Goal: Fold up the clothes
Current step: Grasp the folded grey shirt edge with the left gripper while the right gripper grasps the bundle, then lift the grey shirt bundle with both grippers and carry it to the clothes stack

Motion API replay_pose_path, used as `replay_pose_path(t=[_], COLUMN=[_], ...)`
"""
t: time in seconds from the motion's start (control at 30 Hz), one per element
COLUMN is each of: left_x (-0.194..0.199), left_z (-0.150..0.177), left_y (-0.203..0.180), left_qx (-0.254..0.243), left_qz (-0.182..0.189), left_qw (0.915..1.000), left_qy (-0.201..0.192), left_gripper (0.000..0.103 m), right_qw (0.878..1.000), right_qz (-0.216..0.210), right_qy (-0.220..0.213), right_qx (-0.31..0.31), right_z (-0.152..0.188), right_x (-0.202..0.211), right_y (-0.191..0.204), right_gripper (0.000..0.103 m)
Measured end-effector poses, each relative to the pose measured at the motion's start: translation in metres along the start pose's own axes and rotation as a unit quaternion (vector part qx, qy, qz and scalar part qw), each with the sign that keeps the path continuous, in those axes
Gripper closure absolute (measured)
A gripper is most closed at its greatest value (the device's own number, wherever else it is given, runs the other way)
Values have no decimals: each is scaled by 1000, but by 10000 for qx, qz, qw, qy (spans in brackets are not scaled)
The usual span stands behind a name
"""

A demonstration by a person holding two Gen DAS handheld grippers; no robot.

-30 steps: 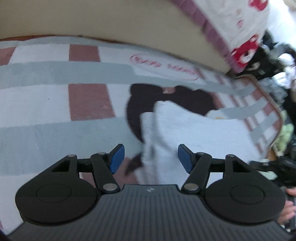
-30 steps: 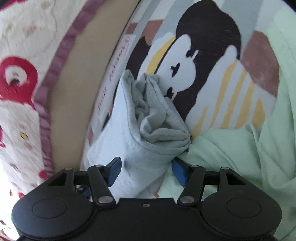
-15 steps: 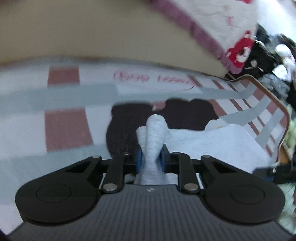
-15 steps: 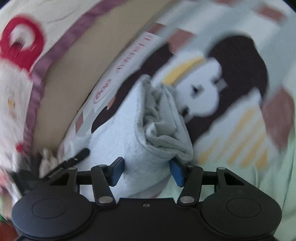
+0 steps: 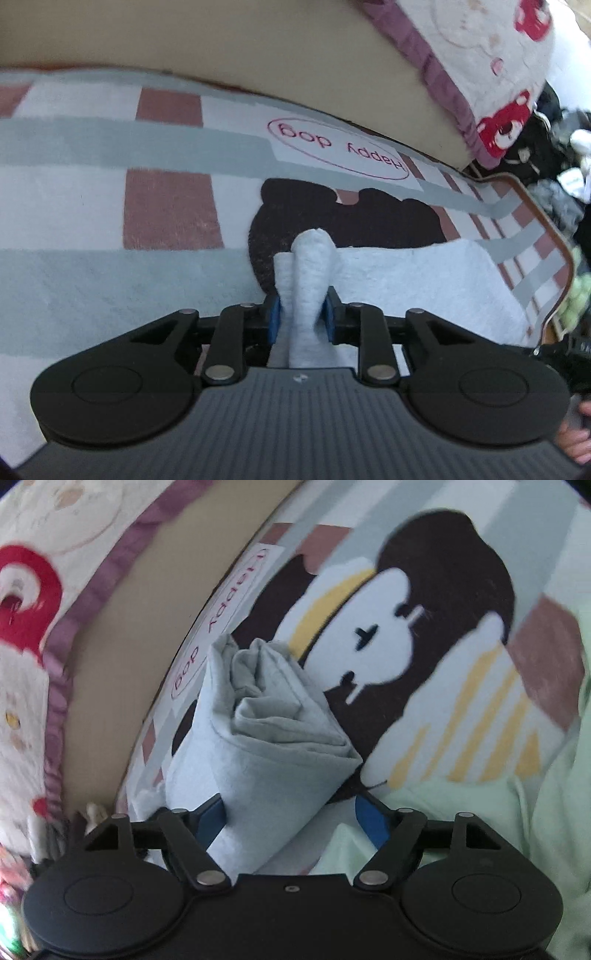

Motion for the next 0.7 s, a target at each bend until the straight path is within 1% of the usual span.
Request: replay_pose_path(t=[0.03,0.1,0.13,0.17,0.2,0.23,0.27,0.3,0.37,0.43,0.47,0.5,0.53,0.57,0.6,0.67,0.7], left_x=[-2,-7,-9,-11,-12,-12,-13,-9,8,25,34,40,43,42,35,18,11], left_z=[1,1,1,1,0,-1,-1,-3,-7,-11,-13,-13,-13,-11,-7,5,10], left_y=[3,6,6,8,8,8,8,5,-6,-17,-21,-23,-24,-23,-18,-6,0], left_qx=[24,123,185,274,361,424,487,412,16,-338,-455,-456,-355,-229,-104,71,112], left_qz=[56,244,347,466,562,624,685,666,481,256,89,31,69,134,143,-40,-163], left_qw=[10000,9996,9992,9985,9977,9971,9964,9969,9986,9982,9975,9972,9975,9982,9991,9999,9998], left_qy=[16,45,60,82,96,99,102,40,-198,-431,-541,-595,-600,-538,-396,-69,41], left_gripper=[73,72,71,66,62,59,70,81,85,85,85,85,84,85,84,84,84], right_qw=[10000,9996,9994,9991,9985,9976,9964,9938,9821,9656,9608,9574,9539,9535,9565,9613,9631], right_qz=[-1,72,37,2,-50,-138,-225,-201,-242,-415,-470,-461,-453,-336,-199,75,211], right_qy=[13,22,-35,-93,-179,-176,-172,-200,-403,-680,-752,-712,-672,-517,-392,-143,-19], right_qx=[10,286,354,421,512,655,798,1075,1821,2475,2625,2758,2891,2949,2885,2751,2683], right_z=[-1,-5,-8,-11,-14,-15,-15,-17,-18,-20,-25,-34,-43,-53,-58,-67,-72], right_x=[-1,-8,-12,-16,-19,-21,-24,-23,-14,-1,0,-4,-7,-18,-29,-49,-59], right_y=[1,7,10,13,16,20,24,30,54,83,92,95,99,96,90,77,71], right_gripper=[22,21,20,18,26,40,53,58,61,62,62,62,62,62,61,61,56])
Point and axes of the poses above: each gripper's, at about its wrist camera, not at the fingertips, and x roughly against the way its jaws point, y to its left, z to its underside, the point moved 9 cm from there along -x, roughly the way its jaws point, and after that the axes turned 5 degrees about -x, right-handed, at the moved point
